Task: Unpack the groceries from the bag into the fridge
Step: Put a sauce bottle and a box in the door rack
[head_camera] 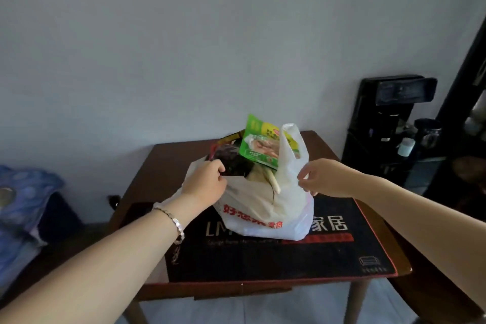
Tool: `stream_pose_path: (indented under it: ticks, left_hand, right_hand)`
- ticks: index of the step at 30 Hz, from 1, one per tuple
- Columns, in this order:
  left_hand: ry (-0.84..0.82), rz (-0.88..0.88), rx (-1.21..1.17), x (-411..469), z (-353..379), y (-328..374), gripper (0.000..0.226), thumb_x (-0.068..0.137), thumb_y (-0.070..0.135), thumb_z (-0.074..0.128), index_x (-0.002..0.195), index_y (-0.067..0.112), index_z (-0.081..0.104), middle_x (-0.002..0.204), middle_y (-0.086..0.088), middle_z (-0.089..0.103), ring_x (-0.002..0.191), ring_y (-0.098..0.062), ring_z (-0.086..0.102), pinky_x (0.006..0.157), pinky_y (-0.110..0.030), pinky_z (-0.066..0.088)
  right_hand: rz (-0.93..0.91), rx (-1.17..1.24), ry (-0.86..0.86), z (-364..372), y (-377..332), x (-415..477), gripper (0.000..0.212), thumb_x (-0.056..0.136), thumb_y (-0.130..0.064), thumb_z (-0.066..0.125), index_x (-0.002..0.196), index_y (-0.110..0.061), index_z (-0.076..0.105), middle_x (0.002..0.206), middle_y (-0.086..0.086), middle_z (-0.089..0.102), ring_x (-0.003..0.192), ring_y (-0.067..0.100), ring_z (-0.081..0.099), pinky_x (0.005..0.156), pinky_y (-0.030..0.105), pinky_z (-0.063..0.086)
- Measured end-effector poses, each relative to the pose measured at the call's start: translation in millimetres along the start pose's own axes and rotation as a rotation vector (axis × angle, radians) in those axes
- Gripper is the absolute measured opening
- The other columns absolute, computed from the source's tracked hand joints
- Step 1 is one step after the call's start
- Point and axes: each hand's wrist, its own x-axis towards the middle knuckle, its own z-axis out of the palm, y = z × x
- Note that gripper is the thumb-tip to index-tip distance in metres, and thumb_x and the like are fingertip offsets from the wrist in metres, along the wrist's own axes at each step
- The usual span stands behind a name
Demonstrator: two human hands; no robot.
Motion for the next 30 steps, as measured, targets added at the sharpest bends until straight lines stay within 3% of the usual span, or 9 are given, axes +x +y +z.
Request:
stream_pose_path:
  ticks: [5,8,12,15,18,21,25,28,30]
  left_hand:
    - [-0.008,-0.125,-0.054,66,15,-43,0.026,0.092,0.016,0.044,0.116,0.015,0.054,0.116,-0.003,0.053,0.099,-0.018,0.053,0.078,-0.031,0.043]
    - [-0.001,-0.2,-0.079,104,17,-65,0.028,0.093,0.02,0.045,0.119,0.014,0.053,0.117,-0.007,0.054,0.099,-0.02,0.056,0.087,-0.038,0.049]
    - [0.004,-0.274,-0.161,148,18,-91,0.032,0.095,0.024,0.047,0.126,0.014,0.05,0.123,-0.005,0.055,0.105,-0.016,0.055,0.088,-0.029,0.046]
    - [-0.028,-0.307,-0.261,176,23,-108,0.036,0.096,0.028,0.047,0.129,0.014,0.047,0.127,-0.003,0.053,0.114,-0.015,0.052,0.086,-0.023,0.039]
    - [-0.11,-0.281,-0.331,206,36,-128,0.04,0.096,0.033,0.046,0.132,0.016,0.044,0.133,0.0,0.049,0.121,-0.013,0.047,0.089,-0.022,0.035]
    - [-0.222,-0.269,-0.419,238,52,-150,0.041,0.096,0.036,0.046,0.132,0.017,0.045,0.133,0.001,0.05,0.118,-0.011,0.047,0.088,-0.022,0.035]
    - [-0.529,-0.208,-0.612,275,74,-165,0.058,0.087,0.055,0.051,0.134,0.022,0.041,0.134,0.0,0.047,0.112,-0.009,0.047,0.085,-0.02,0.04]
    - [-0.734,-0.167,-0.589,290,94,-169,0.079,0.065,0.078,0.056,0.133,0.042,0.037,0.139,0.0,0.031,0.126,-0.021,0.039,0.107,-0.036,0.036]
    - [-0.765,-0.149,-0.549,295,103,-173,0.088,0.053,0.086,0.055,0.13,0.049,0.036,0.139,0.001,0.033,0.128,-0.023,0.039,0.109,-0.041,0.035]
  right_hand:
    - [-0.201,-0.05,0.101,-17,-21,76,0.013,0.089,-0.033,0.057,0.098,-0.029,0.065,0.079,-0.018,0.059,0.084,0.011,0.059,0.078,0.022,0.046]
    - [-0.292,-0.066,0.119,-33,-39,123,0.011,0.089,-0.037,0.054,0.096,-0.035,0.063,0.08,-0.023,0.056,0.085,0.009,0.062,0.082,0.033,0.053]
    - [-0.383,-0.075,0.147,-51,-69,191,0.019,0.09,-0.027,0.051,0.103,-0.027,0.066,0.085,-0.019,0.057,0.095,0.013,0.062,0.086,0.033,0.051]
    - [-0.398,-0.058,0.168,-48,-91,247,0.022,0.089,-0.02,0.051,0.102,-0.02,0.068,0.106,-0.004,0.065,0.105,0.017,0.059,0.09,0.03,0.046]
    - [-0.341,-0.224,0.087,-30,-106,304,0.028,0.09,-0.026,0.05,0.113,-0.017,0.064,0.124,0.004,0.058,0.118,0.022,0.05,0.099,0.031,0.04]
    - [-0.241,-0.411,-0.006,-8,-111,348,0.037,0.091,-0.035,0.049,0.12,-0.014,0.058,0.128,0.008,0.055,0.122,0.026,0.048,0.101,0.037,0.041]
    - [-0.075,-0.581,-0.189,18,-112,375,0.055,0.088,-0.051,0.048,0.129,-0.014,0.049,0.128,0.012,0.052,0.118,0.031,0.051,0.095,0.038,0.044]
    - [-0.022,-0.602,-0.224,27,-111,382,0.055,0.088,-0.05,0.049,0.131,-0.015,0.045,0.128,0.011,0.053,0.116,0.03,0.053,0.096,0.039,0.045]
    - [-0.003,-0.602,-0.221,27,-113,383,0.054,0.087,-0.047,0.051,0.131,-0.017,0.044,0.127,0.01,0.054,0.114,0.03,0.054,0.094,0.039,0.045]
